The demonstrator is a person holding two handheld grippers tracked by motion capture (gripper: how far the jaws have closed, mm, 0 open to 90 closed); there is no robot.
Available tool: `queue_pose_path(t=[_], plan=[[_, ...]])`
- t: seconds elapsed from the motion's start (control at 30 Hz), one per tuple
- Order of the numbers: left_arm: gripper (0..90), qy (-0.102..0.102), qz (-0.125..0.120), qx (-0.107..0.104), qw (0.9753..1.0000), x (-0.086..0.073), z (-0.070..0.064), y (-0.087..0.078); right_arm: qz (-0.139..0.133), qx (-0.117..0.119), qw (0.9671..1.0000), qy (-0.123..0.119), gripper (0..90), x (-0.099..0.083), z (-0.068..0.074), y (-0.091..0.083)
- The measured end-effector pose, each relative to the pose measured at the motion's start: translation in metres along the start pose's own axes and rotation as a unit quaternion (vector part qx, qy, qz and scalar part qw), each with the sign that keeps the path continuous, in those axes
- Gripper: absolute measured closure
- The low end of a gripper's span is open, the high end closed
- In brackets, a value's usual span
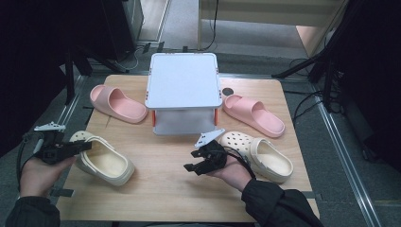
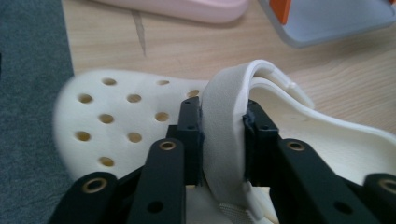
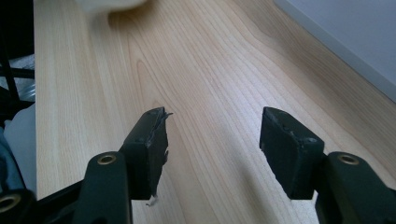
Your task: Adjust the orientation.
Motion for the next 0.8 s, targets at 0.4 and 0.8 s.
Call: queue_pose_path(t=[0.4,0.8], plan=[[78.0,0.018,-0.021,-0.033,0.9991,0.017,-0.03,-0.011,-0.006,-0.007,0.9998,0.017,42.9,-0.001,-0.007,-0.006],[77.9,0.034,0.013,-0.084,0.9958,0.036,-0.069,0.017,-0.017,-0.012,0.9992,0.034,44.2,-0.005,-0.013,-0.013]])
Point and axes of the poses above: each handheld gripper's, and its own axes: y roughly forward along the jaws, x roughly out of its top, z roughly to its left, the point moved 4 cm from there along y, roughly forward along the jaws, and after that the axes turned 14 degrees about -x, right-handed, at the moved point
